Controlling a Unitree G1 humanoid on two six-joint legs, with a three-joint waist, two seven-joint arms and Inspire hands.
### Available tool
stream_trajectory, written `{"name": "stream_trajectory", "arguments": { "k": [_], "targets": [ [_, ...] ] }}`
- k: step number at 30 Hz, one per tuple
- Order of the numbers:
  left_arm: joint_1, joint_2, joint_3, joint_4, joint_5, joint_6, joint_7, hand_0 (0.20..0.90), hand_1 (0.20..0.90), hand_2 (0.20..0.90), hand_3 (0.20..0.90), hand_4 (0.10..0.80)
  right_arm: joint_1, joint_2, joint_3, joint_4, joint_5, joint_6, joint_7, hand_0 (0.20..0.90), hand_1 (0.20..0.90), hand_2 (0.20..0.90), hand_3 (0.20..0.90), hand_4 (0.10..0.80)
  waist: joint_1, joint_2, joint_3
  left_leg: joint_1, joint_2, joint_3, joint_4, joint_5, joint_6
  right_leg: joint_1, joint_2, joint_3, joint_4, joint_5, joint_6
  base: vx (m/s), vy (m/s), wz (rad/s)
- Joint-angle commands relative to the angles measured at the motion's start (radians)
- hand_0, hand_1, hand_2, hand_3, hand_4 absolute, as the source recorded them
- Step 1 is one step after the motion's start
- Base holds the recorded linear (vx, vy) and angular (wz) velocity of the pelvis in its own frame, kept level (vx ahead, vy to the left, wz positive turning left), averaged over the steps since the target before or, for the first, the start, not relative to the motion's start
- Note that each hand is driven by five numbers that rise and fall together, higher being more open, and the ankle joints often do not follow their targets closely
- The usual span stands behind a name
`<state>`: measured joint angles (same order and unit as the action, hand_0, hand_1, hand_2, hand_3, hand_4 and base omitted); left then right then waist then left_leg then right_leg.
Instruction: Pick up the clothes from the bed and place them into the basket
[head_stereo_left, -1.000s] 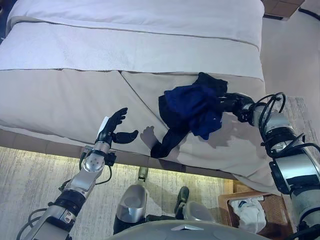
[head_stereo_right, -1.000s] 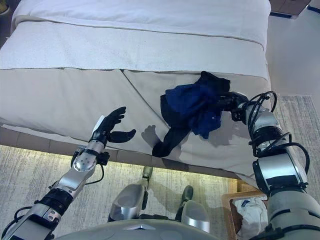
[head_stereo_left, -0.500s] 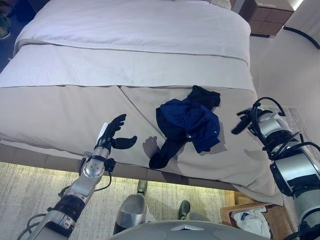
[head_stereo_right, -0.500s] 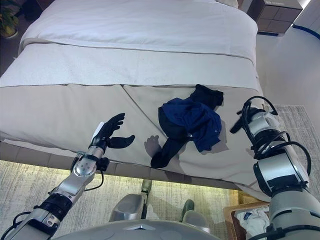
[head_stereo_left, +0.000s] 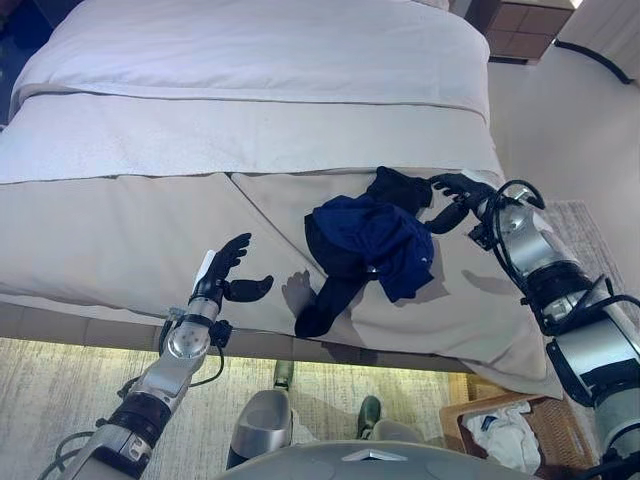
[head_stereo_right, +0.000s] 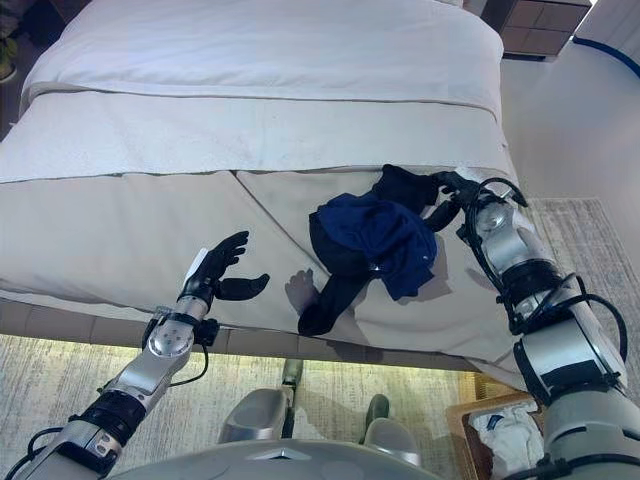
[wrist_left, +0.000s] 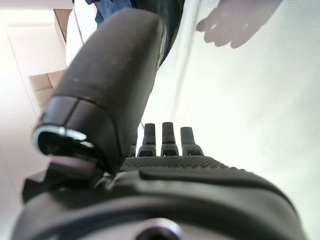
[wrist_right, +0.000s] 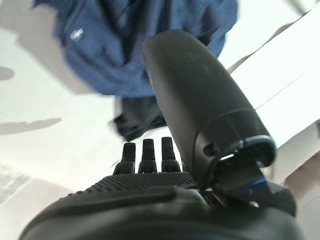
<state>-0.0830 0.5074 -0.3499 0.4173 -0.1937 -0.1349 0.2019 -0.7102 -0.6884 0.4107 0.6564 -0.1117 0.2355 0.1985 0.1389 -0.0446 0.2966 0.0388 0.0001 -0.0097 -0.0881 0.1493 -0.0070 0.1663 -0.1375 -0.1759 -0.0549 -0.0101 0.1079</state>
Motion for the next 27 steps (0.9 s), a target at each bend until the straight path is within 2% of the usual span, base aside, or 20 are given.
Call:
{"name": "stream_trajectory", "arguments": {
  "k": [1,9,13,25,26,27],
  "targets": [
    [-0.010,-0.010,0.041,-0.057,0.041,-0.084,0.017,0.900,0.900,0.900,0.900,0.800,-0.041,-0.053,0.050,-0.023,0.037,-0.045,-0.072,0.900,0.900,0.900,0.900,0.800,0.005,-0.011,-0.084,0.062,-0.012,-0.006,0.035,-0.176,0.033,-0.091,-0.012,0.045,0.061,0.067,0.001,0.000,0.000,0.00],
    [-0.007,-0.011,0.041,-0.066,0.042,-0.080,0.014,0.900,0.900,0.900,0.900,0.800,-0.050,0.004,0.048,0.019,0.088,-0.034,-0.059,0.900,0.900,0.900,0.900,0.800,0.025,-0.006,-0.081,0.053,-0.019,-0.027,0.038,-0.173,0.032,-0.093,-0.015,0.039,0.061,0.066,0.001,0.004,0.000,0.00],
    [-0.016,-0.008,0.037,-0.070,0.038,-0.074,0.020,0.900,0.900,0.900,0.900,0.800,-0.070,0.038,0.067,0.104,0.084,-0.040,-0.066,0.900,0.900,0.900,0.900,0.800,0.043,0.000,-0.068,0.042,-0.021,-0.039,0.042,-0.168,0.034,-0.101,-0.019,0.029,0.068,0.067,-0.001,0.013,0.001,0.06],
    [-0.044,0.005,0.011,-0.083,0.009,-0.079,0.025,0.900,0.900,0.900,0.900,0.800,-0.164,0.093,0.048,0.271,0.220,-0.067,-0.114,0.900,0.900,0.900,0.900,0.800,0.083,0.040,0.006,-0.022,-0.038,-0.081,0.077,-0.160,0.035,-0.146,-0.028,0.009,0.101,0.051,-0.018,-0.022,0.017,0.09],
    [-0.047,0.004,0.011,-0.086,0.007,-0.081,0.026,0.900,0.900,0.900,0.900,0.800,-0.168,0.094,0.047,0.278,0.217,-0.074,-0.123,0.829,0.829,0.829,0.818,0.718,0.085,0.044,0.014,-0.029,-0.039,-0.084,0.081,-0.159,0.034,-0.150,-0.028,0.007,0.103,0.049,-0.020,-0.043,0.018,0.05],
    [-0.048,0.003,0.012,-0.090,0.008,-0.081,0.026,0.900,0.900,0.900,0.900,0.800,-0.170,0.094,0.047,0.276,0.216,-0.074,-0.127,0.608,0.608,0.608,0.560,0.460,0.087,0.047,0.020,-0.033,-0.040,-0.086,0.083,-0.158,0.034,-0.152,-0.029,0.004,0.106,0.048,-0.022,-0.037,0.014,0.06]
  ]
}}
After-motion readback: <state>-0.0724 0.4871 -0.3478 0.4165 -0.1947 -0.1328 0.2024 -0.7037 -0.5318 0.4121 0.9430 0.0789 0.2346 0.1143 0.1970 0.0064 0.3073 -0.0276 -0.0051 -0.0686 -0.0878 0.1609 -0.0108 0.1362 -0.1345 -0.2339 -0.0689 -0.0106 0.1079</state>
